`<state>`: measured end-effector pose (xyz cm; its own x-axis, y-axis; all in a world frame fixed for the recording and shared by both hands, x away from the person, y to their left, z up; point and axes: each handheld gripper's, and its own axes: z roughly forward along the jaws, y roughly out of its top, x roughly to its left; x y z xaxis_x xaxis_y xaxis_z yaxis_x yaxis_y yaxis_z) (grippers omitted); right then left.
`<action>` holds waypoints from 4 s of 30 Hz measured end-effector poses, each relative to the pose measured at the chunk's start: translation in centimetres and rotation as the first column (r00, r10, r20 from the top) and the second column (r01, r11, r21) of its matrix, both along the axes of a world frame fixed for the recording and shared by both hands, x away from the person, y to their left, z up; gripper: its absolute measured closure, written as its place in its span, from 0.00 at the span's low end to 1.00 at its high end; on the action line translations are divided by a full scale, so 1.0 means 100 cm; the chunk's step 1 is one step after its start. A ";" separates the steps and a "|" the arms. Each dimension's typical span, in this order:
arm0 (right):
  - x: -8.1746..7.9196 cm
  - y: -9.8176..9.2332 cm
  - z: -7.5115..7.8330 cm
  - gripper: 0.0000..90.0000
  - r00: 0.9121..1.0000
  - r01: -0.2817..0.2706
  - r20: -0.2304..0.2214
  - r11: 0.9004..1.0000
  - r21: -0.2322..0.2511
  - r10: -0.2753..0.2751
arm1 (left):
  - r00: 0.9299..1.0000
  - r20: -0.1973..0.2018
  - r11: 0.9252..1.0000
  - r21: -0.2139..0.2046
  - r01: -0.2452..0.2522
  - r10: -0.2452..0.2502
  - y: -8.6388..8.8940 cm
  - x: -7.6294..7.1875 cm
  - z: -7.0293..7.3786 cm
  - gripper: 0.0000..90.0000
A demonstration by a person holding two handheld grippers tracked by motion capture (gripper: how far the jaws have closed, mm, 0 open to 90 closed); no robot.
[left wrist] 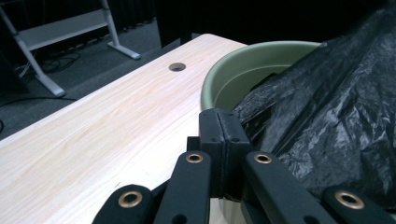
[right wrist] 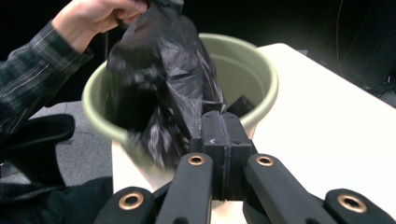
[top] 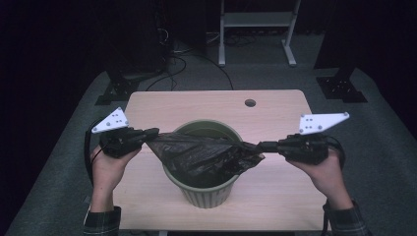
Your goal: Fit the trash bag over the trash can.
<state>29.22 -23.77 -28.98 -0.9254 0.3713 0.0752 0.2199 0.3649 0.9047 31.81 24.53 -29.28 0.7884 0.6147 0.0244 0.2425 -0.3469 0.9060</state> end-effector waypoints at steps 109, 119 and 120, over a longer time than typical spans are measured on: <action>0.094 0.067 -0.008 1.00 0.993 -0.030 -0.113 0.998 0.058 0.037 | 0.993 -0.115 0.995 0.100 -0.023 0.034 -0.015 0.043 -0.047 1.00; 0.027 0.064 -0.001 1.00 0.987 -0.149 -0.050 0.987 0.052 0.152 | 0.995 -0.099 0.994 0.109 -0.020 0.031 -0.014 0.033 -0.042 1.00; 0.020 0.064 -0.003 1.00 0.986 -0.157 -0.047 0.986 0.049 0.160 | 0.995 -0.097 0.994 0.109 -0.020 0.030 -0.014 0.033 -0.042 1.00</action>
